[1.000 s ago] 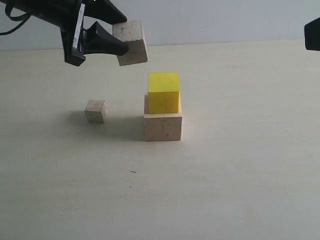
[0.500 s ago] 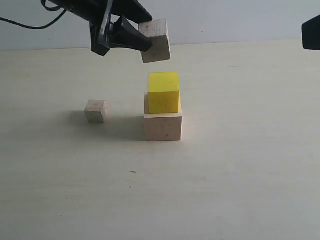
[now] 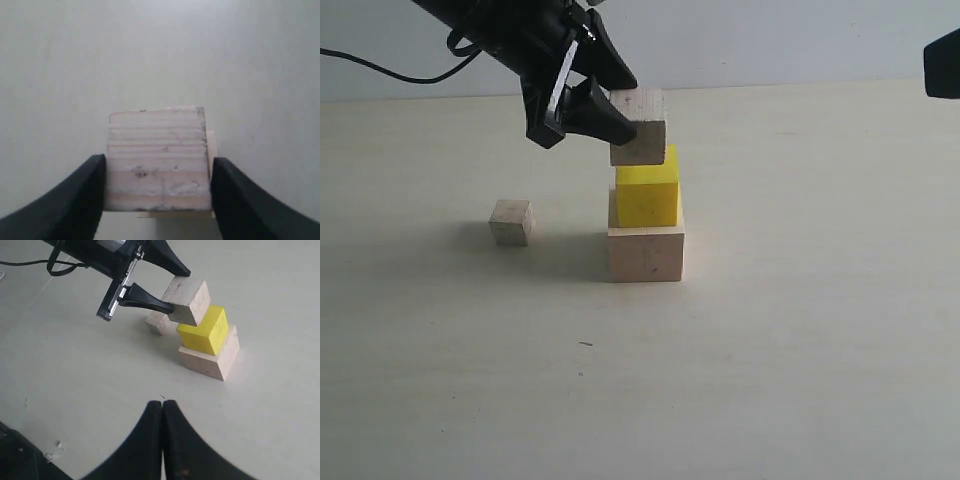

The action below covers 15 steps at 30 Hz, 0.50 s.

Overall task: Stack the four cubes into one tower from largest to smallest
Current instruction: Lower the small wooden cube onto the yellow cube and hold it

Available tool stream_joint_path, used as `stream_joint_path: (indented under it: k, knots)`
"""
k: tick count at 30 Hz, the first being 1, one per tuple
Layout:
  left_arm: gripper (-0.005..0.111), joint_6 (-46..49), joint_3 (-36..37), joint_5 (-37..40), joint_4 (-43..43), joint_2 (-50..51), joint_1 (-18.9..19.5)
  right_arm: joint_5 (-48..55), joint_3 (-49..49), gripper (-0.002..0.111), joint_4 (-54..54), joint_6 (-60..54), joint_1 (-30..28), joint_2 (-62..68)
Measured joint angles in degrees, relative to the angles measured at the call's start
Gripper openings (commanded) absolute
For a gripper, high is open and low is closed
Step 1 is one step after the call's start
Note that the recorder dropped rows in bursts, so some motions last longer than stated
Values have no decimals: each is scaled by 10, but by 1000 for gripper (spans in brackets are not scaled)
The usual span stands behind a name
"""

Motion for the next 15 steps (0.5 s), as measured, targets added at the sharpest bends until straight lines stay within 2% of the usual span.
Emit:
stream_joint_path:
  k: [15]
  knots:
    - [0,5,0,-14,-26,0,0,0,0,0,1,0,0,0]
